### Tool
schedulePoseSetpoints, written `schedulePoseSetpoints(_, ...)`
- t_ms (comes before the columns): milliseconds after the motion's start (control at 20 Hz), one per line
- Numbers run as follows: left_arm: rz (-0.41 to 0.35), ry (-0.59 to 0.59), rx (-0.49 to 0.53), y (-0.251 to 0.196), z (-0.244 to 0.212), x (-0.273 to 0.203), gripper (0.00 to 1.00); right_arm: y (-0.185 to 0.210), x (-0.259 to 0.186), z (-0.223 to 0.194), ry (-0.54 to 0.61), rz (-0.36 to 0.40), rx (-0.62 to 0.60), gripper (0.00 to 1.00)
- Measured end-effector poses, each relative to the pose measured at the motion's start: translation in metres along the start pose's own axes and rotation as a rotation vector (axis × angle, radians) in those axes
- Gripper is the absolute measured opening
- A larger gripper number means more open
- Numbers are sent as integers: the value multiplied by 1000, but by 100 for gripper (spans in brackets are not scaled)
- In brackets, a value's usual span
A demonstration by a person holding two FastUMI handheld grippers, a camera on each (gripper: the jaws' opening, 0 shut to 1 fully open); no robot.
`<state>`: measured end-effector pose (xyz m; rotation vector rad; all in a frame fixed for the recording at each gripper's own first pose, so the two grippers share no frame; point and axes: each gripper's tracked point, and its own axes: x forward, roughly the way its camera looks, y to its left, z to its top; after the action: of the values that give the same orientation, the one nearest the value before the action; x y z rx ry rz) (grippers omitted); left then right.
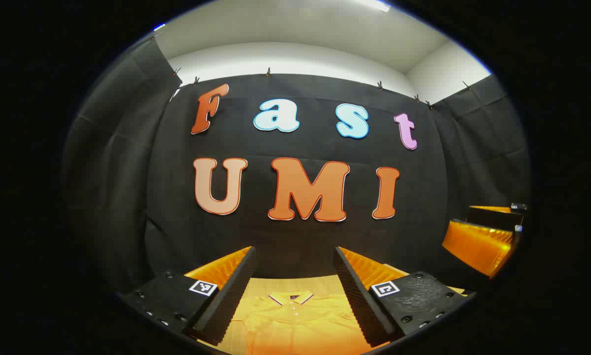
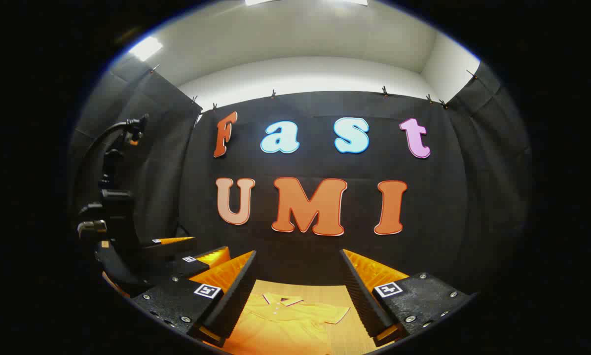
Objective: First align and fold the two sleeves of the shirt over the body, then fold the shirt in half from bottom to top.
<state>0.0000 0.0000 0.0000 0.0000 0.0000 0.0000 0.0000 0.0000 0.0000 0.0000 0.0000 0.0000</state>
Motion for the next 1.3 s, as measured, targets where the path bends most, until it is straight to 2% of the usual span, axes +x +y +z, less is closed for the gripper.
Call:
schedulePoseSetpoints(100,24,-1,12,-2,3,11,95,3,9,15,-53,34,47,96)
schedulePoseSetpoints(150,32,2,10,-4,4,17,97,-1,15,15,-61,38,66,97)
schedulePoseSetpoints(250,35,-4,-5,-13,7,31,97,-9,24,12,-73,59,38,97)
schedulePoseSetpoints(350,47,-8,1,-19,4,38,97,-29,34,-8,-40,46,-31,97)
schedulePoseSetpoints(500,70,-1,17,-25,-6,40,95,-40,35,-45,38,74,-38,98)
schedulePoseSetpoints(650,81,-12,37,-20,-7,41,97,-53,42,-65,86,50,-21,97)
schedulePoseSetpoints(700,83,-20,39,-15,-8,44,95,-54,43,-68,78,40,-25,98)
schedulePoseSetpoints(750,80,-28,42,-9,-8,46,97,-56,46,-69,66,21,-40,98)
schedulePoseSetpoints(800,82,-34,52,-2,-8,48,95,-57,48,-72,59,0,-56,97)
schedulePoseSetpoints(950,82,-22,76,23,-13,53,97,-47,54,-90,85,-18,-51,98)
schedulePoseSetpoints(1000,89,-9,76,31,-18,54,95,-46,57,-99,110,-19,-42,98)
schedulePoseSetpoints(1150,121,12,77,58,-25,49,97,-57,67,-131,209,-59,-36,98)
schedulePoseSetpoints(1300,129,29,84,70,-31,43,95,-75,83,-172,345,-103,14,98)
